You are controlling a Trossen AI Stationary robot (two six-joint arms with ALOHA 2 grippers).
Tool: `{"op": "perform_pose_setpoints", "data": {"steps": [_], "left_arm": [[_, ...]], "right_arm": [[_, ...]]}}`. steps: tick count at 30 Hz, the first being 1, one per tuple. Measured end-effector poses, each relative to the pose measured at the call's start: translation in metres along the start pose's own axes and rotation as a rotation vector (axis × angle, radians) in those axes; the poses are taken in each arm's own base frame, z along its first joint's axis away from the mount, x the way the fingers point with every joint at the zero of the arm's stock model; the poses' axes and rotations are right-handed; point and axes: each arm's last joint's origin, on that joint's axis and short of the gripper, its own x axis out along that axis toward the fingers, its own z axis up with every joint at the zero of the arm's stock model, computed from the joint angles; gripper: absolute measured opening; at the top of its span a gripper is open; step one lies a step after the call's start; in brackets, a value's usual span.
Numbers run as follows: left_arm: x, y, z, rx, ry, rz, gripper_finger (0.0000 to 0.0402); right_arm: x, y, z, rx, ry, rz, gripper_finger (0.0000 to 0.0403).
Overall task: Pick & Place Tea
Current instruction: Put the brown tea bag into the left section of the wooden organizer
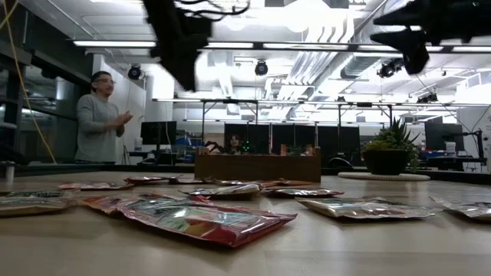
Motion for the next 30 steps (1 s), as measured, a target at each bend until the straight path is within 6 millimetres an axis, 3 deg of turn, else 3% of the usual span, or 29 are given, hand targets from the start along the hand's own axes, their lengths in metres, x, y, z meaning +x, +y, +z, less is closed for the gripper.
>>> {"op": "perform_pose_setpoints", "data": {"steps": [4, 9, 15, 19, 24, 30], "left_arm": [[-0.006, -0.007, -0.031, -0.096, -0.044, -0.053, 0.0178], [-0.014, -0.020, -0.063, -0.161, -0.101, -0.156, 0.0178], [-0.013, -0.047, -0.086, -0.068, -0.125, -0.326, 0.0178], [0.004, -0.070, -0.098, -0.051, -0.127, -0.439, 0.0178], [0.017, -0.083, -0.103, -0.102, -0.123, -0.494, 0.0178], [0.024, -0.092, -0.104, -0.099, -0.101, -0.574, 0.0179]], "right_arm": [[0.017, 0.012, 0.019, -0.099, 0.104, -0.036, 0.0142], [0.049, 0.024, 0.026, -0.136, 0.302, -0.047, 0.0142], [0.095, 0.031, 0.005, -0.108, 0.525, 0.015, 0.0131], [0.120, 0.027, -0.023, -0.092, 0.638, 0.030, 0.0092], [0.142, 0.027, -0.044, -0.065, 0.659, 0.077, 0.0015], [0.154, 0.037, -0.068, -0.090, 0.674, 0.132, 0.0003]]}}
